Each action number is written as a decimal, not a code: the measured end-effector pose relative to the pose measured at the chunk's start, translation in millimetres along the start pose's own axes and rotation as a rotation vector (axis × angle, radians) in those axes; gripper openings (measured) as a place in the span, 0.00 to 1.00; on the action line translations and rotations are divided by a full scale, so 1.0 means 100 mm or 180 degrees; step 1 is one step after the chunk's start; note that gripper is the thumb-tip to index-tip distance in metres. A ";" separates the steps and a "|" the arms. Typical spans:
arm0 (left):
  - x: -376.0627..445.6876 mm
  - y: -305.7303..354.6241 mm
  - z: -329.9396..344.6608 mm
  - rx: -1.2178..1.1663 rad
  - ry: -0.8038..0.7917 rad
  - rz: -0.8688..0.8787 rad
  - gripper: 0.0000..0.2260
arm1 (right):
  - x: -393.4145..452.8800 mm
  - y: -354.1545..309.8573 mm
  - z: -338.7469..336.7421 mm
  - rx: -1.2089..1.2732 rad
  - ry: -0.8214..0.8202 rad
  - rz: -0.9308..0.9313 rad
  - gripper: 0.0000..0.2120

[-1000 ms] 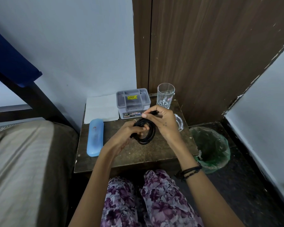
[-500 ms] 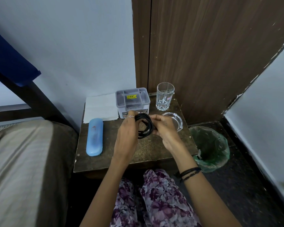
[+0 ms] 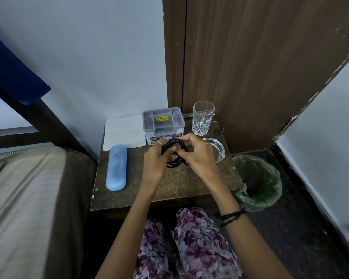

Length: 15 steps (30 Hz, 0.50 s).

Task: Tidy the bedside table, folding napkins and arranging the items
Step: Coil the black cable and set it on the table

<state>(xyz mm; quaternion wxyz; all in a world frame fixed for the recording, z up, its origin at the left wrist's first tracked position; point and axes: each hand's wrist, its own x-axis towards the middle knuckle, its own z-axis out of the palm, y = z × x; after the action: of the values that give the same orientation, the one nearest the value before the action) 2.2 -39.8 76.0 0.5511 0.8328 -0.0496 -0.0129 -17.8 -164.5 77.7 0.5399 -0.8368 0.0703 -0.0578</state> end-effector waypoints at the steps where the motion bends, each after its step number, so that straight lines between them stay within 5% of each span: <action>1: 0.00 -0.01 -0.01 -0.0223 -0.0101 -0.0131 0.04 | 0.01 0.02 0.00 -0.0069 0.0000 0.0002 0.08; 15: -0.03 0.01 -0.04 -0.3081 -0.0637 -0.1222 0.05 | 0.09 -0.01 0.06 0.0175 -0.0564 0.0068 0.20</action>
<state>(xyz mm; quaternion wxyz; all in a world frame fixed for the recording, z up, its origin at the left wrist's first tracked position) -0.3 -36.5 78.3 0.8528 0.4720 0.0631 -0.2144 -7.6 -160.4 76.1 0.5674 -0.8227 0.0296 0.0203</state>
